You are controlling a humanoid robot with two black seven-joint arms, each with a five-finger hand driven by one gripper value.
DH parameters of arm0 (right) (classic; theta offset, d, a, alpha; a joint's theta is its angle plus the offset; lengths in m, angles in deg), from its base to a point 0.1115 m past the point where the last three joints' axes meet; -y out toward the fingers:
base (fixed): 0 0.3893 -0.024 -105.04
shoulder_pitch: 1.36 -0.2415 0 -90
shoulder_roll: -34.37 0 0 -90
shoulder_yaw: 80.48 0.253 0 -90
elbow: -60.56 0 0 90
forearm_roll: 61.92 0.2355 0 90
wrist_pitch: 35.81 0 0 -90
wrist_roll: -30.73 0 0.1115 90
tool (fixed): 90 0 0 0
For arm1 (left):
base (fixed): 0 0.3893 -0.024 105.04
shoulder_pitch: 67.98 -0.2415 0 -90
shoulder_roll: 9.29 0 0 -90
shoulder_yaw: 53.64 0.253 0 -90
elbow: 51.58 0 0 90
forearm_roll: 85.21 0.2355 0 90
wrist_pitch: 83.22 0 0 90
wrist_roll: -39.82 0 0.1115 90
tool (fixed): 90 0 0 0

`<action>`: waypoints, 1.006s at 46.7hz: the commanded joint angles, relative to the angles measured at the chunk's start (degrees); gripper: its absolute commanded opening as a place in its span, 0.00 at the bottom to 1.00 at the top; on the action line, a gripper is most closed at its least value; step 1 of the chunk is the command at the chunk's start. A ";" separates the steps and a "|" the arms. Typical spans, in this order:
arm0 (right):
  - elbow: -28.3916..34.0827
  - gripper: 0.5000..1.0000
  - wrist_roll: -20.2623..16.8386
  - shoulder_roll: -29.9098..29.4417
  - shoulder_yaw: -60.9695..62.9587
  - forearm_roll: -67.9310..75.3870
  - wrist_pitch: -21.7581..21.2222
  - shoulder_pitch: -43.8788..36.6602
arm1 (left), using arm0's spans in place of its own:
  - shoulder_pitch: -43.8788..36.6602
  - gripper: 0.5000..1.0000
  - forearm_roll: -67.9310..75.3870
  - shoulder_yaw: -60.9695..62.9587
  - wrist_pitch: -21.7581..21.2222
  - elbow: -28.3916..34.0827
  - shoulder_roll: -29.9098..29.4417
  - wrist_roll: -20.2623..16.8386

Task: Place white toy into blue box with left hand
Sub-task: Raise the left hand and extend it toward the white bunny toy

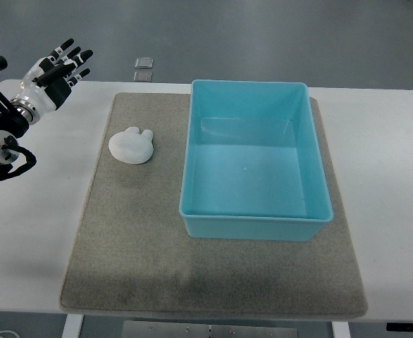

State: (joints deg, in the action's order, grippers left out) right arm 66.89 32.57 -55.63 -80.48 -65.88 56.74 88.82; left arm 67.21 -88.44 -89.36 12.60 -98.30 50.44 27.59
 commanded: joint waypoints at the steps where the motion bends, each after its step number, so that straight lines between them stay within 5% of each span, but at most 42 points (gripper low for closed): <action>1: 0.00 0.87 0.00 0.00 0.00 0.01 0.00 0.00 | 0.86 0.98 -0.02 2.32 -0.02 -1.71 -1.72 0.01; 31: 0.00 0.87 0.00 0.00 0.00 0.01 0.00 0.00 | 13.34 0.98 -0.02 27.54 0.42 -16.83 -16.93 0.01; 47: 0.00 0.87 0.00 0.00 0.00 0.01 0.00 0.00 | 25.91 0.99 -0.02 45.82 0.60 -22.02 -19.04 0.10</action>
State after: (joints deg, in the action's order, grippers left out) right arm 66.89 32.57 -55.63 -80.48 -65.88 56.73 88.80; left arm 90.69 -88.44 -46.40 13.15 -119.30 31.37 27.65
